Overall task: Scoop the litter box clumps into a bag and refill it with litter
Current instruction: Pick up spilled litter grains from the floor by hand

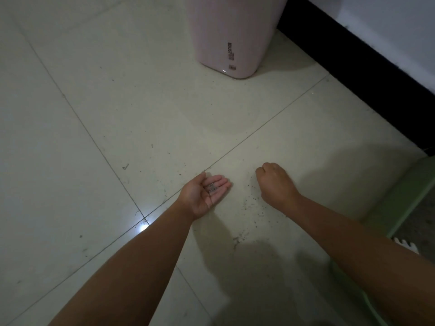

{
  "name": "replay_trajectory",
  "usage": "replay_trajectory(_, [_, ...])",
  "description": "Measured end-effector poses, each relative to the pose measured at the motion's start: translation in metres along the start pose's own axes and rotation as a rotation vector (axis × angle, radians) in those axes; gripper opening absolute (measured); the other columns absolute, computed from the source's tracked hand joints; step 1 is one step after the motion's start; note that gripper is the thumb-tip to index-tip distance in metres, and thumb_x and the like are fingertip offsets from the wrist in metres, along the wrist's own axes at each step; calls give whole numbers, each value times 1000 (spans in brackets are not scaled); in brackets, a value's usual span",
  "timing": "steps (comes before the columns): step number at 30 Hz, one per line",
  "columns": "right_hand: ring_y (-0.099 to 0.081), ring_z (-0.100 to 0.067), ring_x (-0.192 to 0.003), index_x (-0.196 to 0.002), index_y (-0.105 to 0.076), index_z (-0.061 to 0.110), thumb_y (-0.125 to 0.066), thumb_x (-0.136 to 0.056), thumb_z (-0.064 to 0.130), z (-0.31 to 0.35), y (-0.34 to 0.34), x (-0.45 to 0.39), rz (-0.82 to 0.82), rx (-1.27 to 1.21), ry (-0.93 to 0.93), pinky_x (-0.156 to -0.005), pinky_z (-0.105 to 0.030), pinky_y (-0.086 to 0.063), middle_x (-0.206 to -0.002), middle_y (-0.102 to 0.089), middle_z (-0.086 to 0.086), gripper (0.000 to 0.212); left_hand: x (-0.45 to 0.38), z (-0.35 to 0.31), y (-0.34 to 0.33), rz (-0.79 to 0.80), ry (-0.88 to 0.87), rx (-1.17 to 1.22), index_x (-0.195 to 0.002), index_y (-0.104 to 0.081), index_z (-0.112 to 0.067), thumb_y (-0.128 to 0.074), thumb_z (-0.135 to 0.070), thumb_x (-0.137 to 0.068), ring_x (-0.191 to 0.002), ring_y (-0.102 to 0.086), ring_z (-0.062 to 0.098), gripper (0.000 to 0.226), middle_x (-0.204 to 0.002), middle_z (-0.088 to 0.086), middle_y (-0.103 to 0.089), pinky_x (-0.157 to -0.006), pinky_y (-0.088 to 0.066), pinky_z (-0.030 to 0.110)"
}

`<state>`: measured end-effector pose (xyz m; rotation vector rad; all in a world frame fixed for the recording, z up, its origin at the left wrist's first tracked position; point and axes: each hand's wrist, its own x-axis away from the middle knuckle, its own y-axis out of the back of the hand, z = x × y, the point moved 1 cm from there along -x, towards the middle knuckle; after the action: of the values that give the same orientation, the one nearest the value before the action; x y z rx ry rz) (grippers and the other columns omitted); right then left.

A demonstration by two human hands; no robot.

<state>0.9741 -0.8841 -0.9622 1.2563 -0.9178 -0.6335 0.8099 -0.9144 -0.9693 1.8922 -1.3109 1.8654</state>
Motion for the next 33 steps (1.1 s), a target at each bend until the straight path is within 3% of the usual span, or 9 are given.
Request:
replay_trajectory(2, [-62, -29, -60, -66, -61, -2, -74, -37, -7, 2, 5, -1, 64, -14, -105, -52, -23, -49, -67, -62, -18, 32, 3, 0, -1, -9, 1, 9, -106, -54, 15, -26, -27, -103, -130, -40, 39, 50, -138, 28, -43, -105, -39, 35])
replay_trajectory(4, [-55, -32, -101, -102, -56, -2, -55, -75, -7, -2, 1, -2, 115, -161, -206, -82, -29, -44, -108, -57, -22, 27, 5, 0, -3, -21, 1, 17, -125, -45, 15, -26, -28, -103, -131, -40, 38, 52, -139, 27, -42, -112, -27, 39])
replay_trajectory(7, [-52, -29, -103, -98, -55, 2, -42, -86, -5, -5, 9, -5, 107, -488, -354, -79, -25, -36, -111, -57, -18, 20, 6, 0, -4, -25, -3, 9, -116, -50, 16, -25, -29, -103, -131, -40, 38, 52, -131, 29, -49, -112, -29, 38])
replay_trajectory(11, [-54, -15, -85, -104, -64, -1, -52, -90, 4, 12, 25, -12, 104, -947, -312, -56, -3, -38, -91, -60, -6, 19, 3, -1, -5, -38, 6, 16, -86, -54, 12, -25, -30, -102, -129, -42, 38, 53, -80, 26, -64, -65, -57, 27])
replay_trajectory(13, [-53, -12, -89, -114, -62, 1, -52, -91, 6, 10, 26, -11, 124, -995, -305, -64, -7, -41, -103, -64, -11, 25, 1, -1, -6, -46, 6, 35, -83, -54, 10, -26, -29, -102, -129, -43, 36, 52, -73, 25, -65, -50, -56, 28])
replay_trajectory(16, [-57, -21, -92, -111, -63, -2, -50, -91, 1, -12, 22, -8, -16, -990, -466, -65, -14, -39, -112, -65, -19, 24, 2, -1, -4, -49, 2, 34, -81, -54, 9, -26, -28, -103, -120, -49, 33, 51, -85, 23, -64, -60, -57, 26])
replay_trajectory(20, [-58, -32, -103, -109, -63, -5, -52, -87, 0, -36, 9, 2, -66, -673, -512, -77, -22, -40, -111, -63, -23, 25, 1, -3, -1, -53, 5, 12, -81, -55, 10, -27, -27, -103, -97, -58, 31, 51, -58, 21, -67, -58, -57, 26])
replay_trajectory(26, [-51, -30, -110, -117, -58, -4, -57, -88, 17, -26, -2, 14, 114, -435, -332, -90, -28, -37, -118, -53, -20, 36, 0, -1, -4, -98, 0, -12, -80, -54, 8, -26, -27, -103, -127, -45, 32, 50, -53, 18, -66, -92, -45, 34])
replay_trajectory(33, [-47, -25, -117, -121, -55, 2, -56, -89, 29, 2, -3, 4, 129, -424, -345, -96, -25, -36, -124, -50, -15, 42, -2, -2, -4, -67, 10, 10, -81, -54, 9, -27, -27, -102, -131, -41, 34, 50, -55, 20, -67, -79, -53, 29])
